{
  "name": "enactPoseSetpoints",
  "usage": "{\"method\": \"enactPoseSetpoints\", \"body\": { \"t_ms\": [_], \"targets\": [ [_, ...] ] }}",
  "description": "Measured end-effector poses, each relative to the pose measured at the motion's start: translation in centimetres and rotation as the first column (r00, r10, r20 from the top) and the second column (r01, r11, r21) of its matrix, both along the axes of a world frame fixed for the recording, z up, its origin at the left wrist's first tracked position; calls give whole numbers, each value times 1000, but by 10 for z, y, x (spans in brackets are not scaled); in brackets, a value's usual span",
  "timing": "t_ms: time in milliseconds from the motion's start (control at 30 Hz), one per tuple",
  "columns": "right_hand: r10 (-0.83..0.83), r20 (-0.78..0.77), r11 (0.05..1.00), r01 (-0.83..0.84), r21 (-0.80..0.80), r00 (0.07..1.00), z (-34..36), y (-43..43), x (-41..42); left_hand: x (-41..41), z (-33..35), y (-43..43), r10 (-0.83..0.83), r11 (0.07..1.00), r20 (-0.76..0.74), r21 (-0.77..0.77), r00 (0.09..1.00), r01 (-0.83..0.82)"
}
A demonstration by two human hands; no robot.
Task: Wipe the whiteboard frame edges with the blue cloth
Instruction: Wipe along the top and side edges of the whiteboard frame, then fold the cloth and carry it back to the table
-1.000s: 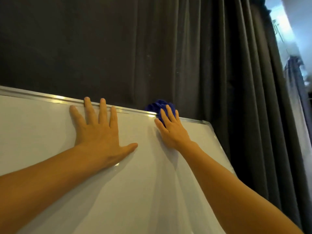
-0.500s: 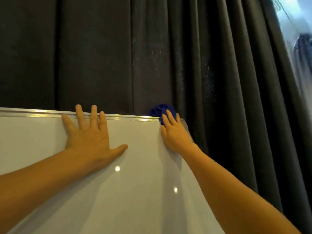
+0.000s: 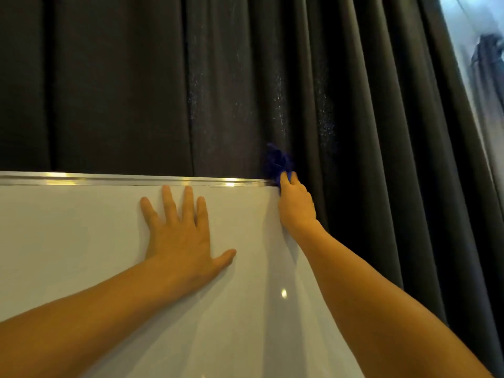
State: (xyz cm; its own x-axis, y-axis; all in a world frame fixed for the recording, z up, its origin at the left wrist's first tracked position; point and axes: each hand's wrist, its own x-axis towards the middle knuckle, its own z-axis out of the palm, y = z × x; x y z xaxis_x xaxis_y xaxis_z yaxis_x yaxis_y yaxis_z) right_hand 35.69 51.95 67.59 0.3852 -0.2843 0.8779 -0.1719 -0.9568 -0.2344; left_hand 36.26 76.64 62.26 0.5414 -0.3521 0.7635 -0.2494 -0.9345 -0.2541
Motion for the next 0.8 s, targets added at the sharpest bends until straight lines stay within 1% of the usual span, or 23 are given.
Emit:
{"method": "enactPoseSetpoints", "body": {
  "t_ms": [33,133,167,200,233,267,300,333,367,400,433,467,500,533,567,600,667,700,733,800],
  "targets": [
    [-21,-14,1000,21,-1,1000,-5,-6,-5,1,0,-1,5,1000,-2,-13,1000,-5],
    [-89,-182,991,68,-116,979,-15,-7,-25,1,-1,-4,4,999,-22,-46,1000,-5],
    [-123,-266,987,91,-131,956,-14,-3,-34,0,-3,-5,-10,999,-38,-38,999,9],
    [-159,-396,985,118,-125,904,-13,2,-48,-5,-8,-7,-29,999,-61,-15,998,28],
    [-157,-572,988,132,-86,805,-12,5,-65,-10,-13,-8,-49,999,-84,17,995,51],
    [-72,-757,991,131,19,649,-9,9,-82,-14,-17,-9,-60,997,-104,50,993,65],
    [88,-883,975,141,171,461,-7,17,-100,-20,-20,-8,-73,994,-122,75,990,82],
    [257,-907,940,133,315,333,-6,27,-116,-27,-20,-5,-105,989,-141,92,984,119],
    [394,-862,893,91,441,319,-8,37,-131,-35,-18,-1,-159,978,-162,108,974,177],
    [483,-792,848,24,529,373,-12,49,-146,-45,-18,3,-232,959,-190,119,954,256],
    [548,-717,808,-50,587,431,-16,62,-157,-56,-19,6,-334,926,-242,98,911,365],
    [607,-642,763,-118,636,468,-21,73,-167,-68,-22,8,-470,864,-335,14,817,503],
    [658,-578,720,-176,672,483,-25,86,-177,-80,-27,13,-604,776,-442,-134,663,617],
    [695,-528,684,-221,696,488,-30,99,-186,-93,-33,20,-713,674,-506,-304,486,673],
    [720,-481,654,-258,711,500,-36,112,-194,-103,-39,29,-783,591,-513,-433,353,681],
    [739,-428,623,-285,729,520,-44,128,-203,-110,-44,43,-826,529,-493,-514,273,675],
    [761,-287,552,-348,758,581,-59,140,-216,-118,-50,55,-876,461,-433,-614,215,641],
    [772,-197,500,-387,775,604,-68,145,-221,-122,-53,63,-895,428,-406,-667,183,610],
    [783,-103,434,-420,797,613,-81,152,-228,-125,-58,73,-916,382,-380,-726,130,572],
    [806,43,289,-457,841,590,-112,166,-245,-135,-74,89,-948,283,-319,-827,8,485]
  ]
}}
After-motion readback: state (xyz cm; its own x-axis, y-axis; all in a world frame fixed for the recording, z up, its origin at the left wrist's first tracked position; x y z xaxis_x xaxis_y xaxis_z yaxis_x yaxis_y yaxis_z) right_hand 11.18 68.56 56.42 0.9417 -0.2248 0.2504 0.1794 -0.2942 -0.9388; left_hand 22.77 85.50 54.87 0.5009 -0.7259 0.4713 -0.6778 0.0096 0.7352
